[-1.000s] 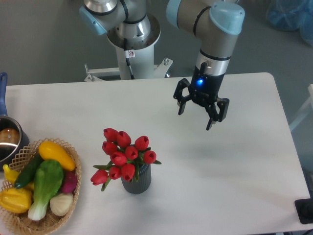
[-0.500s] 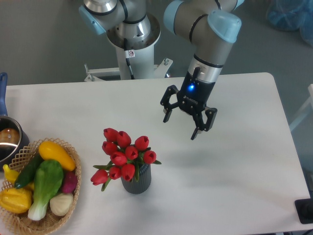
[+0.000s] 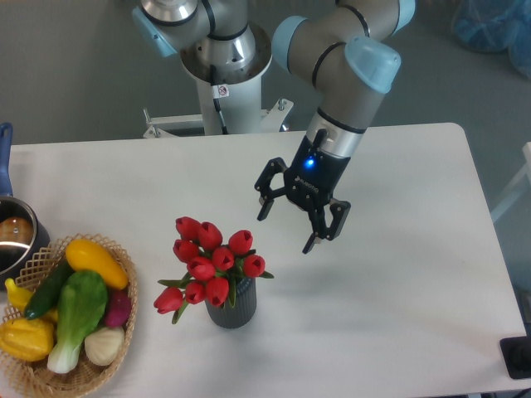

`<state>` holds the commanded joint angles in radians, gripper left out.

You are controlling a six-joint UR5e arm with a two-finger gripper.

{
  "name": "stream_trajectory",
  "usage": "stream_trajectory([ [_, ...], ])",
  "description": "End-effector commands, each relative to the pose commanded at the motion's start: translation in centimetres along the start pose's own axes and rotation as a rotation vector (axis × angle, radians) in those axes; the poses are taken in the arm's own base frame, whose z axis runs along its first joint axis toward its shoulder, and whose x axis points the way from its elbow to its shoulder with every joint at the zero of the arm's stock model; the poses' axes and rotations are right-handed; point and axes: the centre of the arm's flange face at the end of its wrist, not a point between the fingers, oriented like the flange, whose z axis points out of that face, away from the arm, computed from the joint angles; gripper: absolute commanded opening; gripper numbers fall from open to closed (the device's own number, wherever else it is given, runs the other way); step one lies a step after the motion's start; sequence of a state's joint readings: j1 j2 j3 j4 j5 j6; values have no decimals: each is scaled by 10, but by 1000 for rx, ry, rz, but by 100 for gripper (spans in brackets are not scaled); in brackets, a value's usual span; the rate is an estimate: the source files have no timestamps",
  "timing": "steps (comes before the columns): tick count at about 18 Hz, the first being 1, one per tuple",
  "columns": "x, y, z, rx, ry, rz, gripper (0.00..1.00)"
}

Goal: Pick up the flowers from the vase
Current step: 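Move the open gripper toward the red tulips in the black vase, then lower the open gripper around the tulip stems above the vase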

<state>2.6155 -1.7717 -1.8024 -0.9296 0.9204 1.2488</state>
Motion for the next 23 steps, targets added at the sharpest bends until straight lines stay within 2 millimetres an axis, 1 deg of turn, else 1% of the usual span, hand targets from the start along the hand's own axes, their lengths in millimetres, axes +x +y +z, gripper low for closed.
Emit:
stream_trajectory([
  [1,1,-1,0,3,2,-16,100],
  [4,8,-16,5,78,36,-15,100],
  [7,10,-23,4,148,55,-23,100],
  [9,10,-24,5,163,62,-25,100],
  [11,9,-22,12,165,71,-28,100],
  [12,10,-24,16,168,69,-14,100],
  [13,9,-26,25,171,73,-2,100],
  [15,5,-26,35,176,63,19,100],
  [17,4,-32,40,179,66,33,100],
  [21,4,-31,45,181,77,28,100],
  [23,5,-33,46,208,90,25,100],
])
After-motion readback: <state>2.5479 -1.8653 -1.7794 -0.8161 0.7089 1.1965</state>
